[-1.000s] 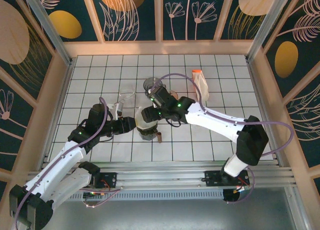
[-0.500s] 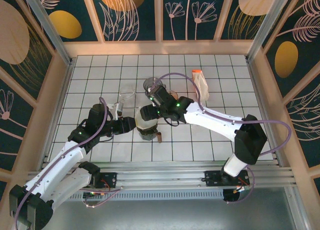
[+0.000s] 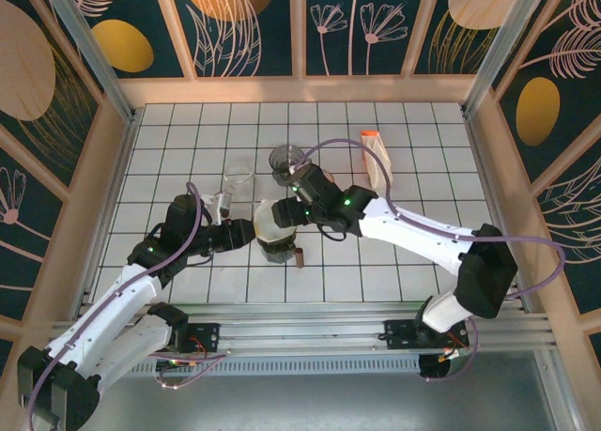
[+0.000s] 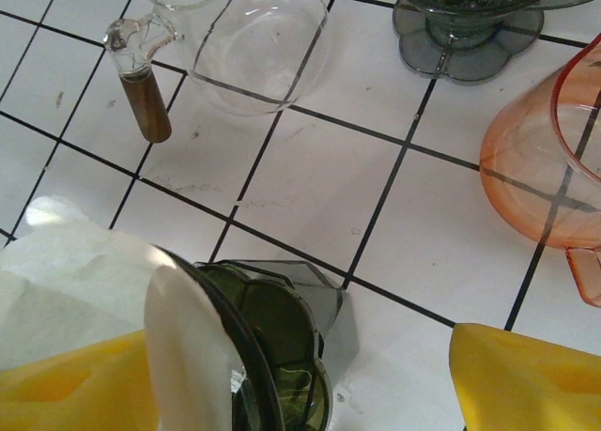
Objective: Place the coffee filter in the dripper
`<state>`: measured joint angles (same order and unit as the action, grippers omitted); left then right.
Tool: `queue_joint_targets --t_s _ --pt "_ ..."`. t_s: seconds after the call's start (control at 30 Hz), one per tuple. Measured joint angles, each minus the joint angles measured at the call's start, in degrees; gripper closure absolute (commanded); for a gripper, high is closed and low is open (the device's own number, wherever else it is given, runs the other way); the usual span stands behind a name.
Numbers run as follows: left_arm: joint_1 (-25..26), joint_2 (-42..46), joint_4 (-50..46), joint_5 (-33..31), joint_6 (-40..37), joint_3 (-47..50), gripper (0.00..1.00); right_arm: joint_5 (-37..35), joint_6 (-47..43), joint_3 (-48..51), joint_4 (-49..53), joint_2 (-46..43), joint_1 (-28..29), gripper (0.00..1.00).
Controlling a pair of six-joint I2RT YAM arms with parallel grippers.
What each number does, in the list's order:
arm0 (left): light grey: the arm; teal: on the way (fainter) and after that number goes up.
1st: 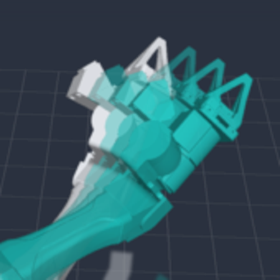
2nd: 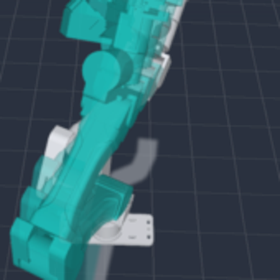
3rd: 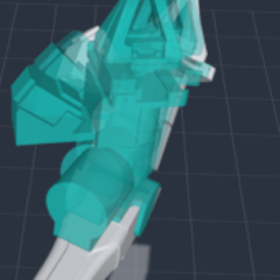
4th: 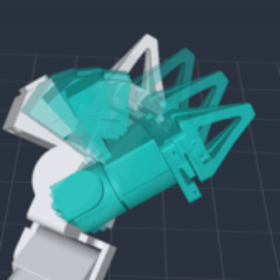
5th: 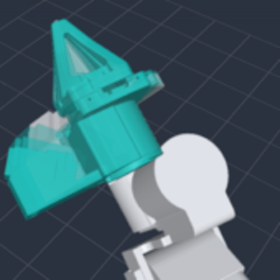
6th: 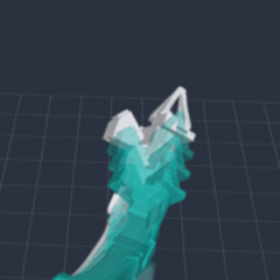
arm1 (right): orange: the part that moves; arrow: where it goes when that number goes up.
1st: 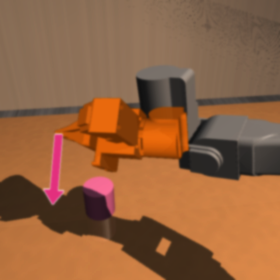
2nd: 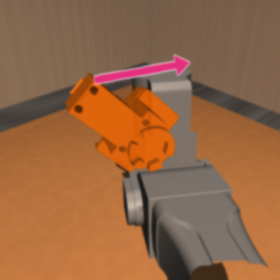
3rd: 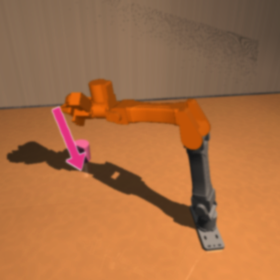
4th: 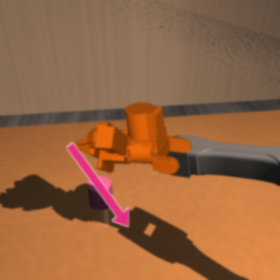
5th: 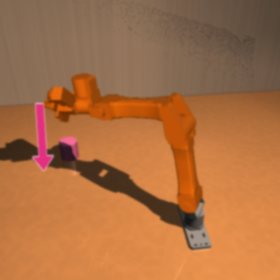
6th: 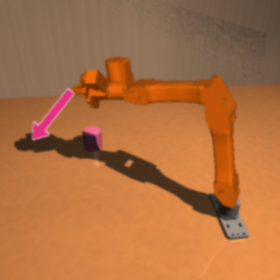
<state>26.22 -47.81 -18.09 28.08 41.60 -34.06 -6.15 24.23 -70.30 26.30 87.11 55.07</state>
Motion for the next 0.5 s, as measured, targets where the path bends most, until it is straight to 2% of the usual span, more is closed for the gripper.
queue_joint_targets --t_s 0.2,0.5 --pt "0.0 0.0 0.0 0.0 0.0 0.0 0.6 1.7 -0.2 -0.3 1.2 -0.2 0.0 0.22" --pt "0.0 0.2 0.0 0.0 0.0 0.0 0.6 5.9 -2.9 -5.2 7.6 5.1 0.2 0.23"
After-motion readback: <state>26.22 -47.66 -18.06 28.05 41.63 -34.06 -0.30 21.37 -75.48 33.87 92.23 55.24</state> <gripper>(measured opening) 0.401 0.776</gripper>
